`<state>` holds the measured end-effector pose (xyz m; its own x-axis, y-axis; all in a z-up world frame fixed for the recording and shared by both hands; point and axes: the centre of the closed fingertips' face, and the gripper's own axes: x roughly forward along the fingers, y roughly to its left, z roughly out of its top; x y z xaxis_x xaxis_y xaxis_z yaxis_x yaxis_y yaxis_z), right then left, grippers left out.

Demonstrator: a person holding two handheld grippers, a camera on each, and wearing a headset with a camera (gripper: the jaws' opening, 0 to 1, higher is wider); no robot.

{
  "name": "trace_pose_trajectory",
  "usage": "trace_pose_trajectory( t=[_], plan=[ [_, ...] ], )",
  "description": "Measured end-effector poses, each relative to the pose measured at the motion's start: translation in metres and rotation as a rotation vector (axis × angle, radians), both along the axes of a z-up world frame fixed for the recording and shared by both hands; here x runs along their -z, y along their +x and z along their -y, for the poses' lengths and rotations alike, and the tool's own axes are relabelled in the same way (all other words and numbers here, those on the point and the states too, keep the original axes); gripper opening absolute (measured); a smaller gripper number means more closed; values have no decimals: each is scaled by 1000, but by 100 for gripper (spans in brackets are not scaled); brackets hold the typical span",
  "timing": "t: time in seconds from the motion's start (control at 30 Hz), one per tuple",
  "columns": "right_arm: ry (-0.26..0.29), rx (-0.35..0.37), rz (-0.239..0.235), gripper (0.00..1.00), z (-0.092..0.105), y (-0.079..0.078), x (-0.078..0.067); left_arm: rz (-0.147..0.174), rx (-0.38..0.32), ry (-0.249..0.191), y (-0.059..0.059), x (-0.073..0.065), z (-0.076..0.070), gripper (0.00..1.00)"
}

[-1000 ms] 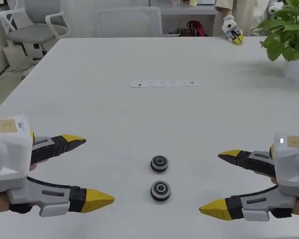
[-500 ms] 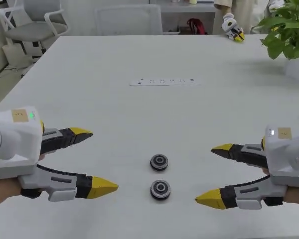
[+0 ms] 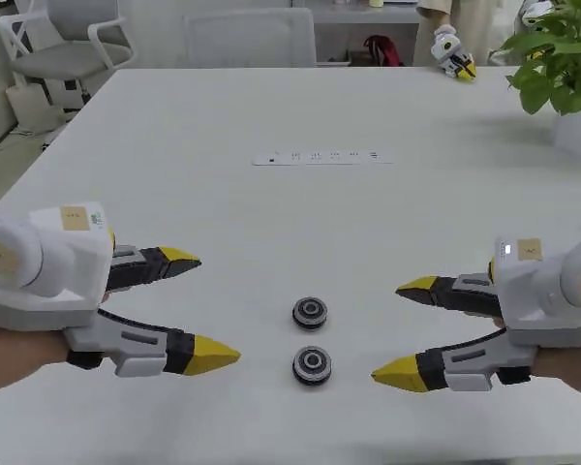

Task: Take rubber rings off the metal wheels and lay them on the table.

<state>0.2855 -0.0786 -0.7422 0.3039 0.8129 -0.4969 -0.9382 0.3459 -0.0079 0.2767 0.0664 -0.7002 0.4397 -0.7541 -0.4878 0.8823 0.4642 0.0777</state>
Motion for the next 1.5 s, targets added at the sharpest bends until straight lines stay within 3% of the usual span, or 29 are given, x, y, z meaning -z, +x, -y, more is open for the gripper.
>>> trace_pose_trajectory(
  t=[0.17,0.27,0.7,0.9,1.1,1.3,1.5],
  plan=[
    [-18,-18,-7,63,-2,2,7,-9,12,3,1,3,3,69],
    [-29,-29,-10,62,-4,1,10,1,20,10,2,4,5,67],
    [-48,-53,-28,57,-9,3,21,-41,44,16,-2,21,15,64],
    [-52,-61,-36,56,-12,3,26,-57,58,6,-4,23,22,61],
    [-76,-95,-38,52,-17,-1,33,-68,84,12,-6,28,28,59],
    [-74,-122,-47,47,-24,-3,36,-86,84,-22,-2,25,34,56],
    [-110,-169,-49,43,-30,-9,45,-98,104,-1,-1,33,41,54]
  ],
)
